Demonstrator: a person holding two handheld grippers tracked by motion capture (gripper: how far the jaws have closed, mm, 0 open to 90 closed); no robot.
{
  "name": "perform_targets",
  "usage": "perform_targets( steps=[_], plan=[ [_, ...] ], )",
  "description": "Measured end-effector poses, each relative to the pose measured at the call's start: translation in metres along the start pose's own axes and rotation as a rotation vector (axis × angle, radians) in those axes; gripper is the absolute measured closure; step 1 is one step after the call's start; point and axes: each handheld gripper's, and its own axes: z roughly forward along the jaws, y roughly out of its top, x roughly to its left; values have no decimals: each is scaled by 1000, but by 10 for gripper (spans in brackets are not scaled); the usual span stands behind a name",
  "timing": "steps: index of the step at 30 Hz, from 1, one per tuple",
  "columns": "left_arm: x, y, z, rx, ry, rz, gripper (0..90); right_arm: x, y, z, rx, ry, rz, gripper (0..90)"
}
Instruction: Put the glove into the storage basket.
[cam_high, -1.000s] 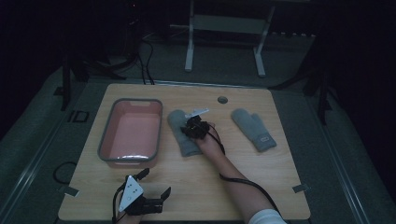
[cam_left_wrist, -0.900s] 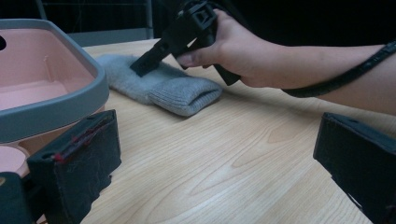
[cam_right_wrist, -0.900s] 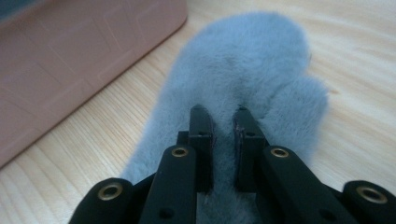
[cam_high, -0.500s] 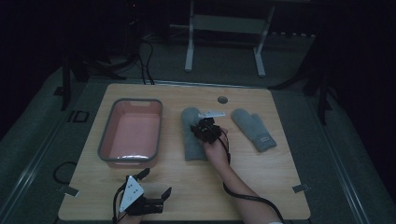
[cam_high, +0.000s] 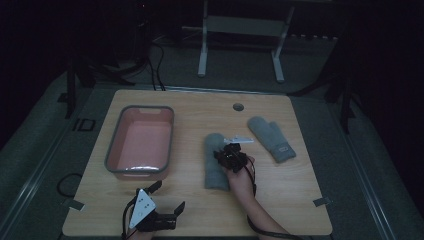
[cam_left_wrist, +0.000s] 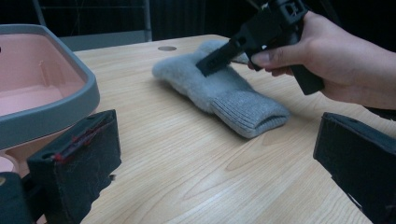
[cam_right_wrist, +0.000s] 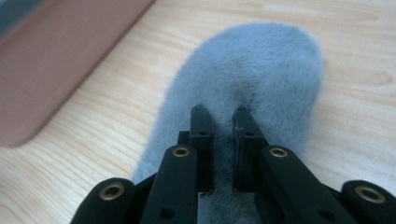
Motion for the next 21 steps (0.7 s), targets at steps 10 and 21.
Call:
perform_targets(
  steps=[10, 21],
  plan=[
    [1, 0, 3, 5, -8, -15, 11, -8, -4, 14, 43, 30, -58, 584],
    [0, -1, 4, 8, -7, -9, 11, -45, 18, -39, -61, 89, -130, 509]
  ],
)
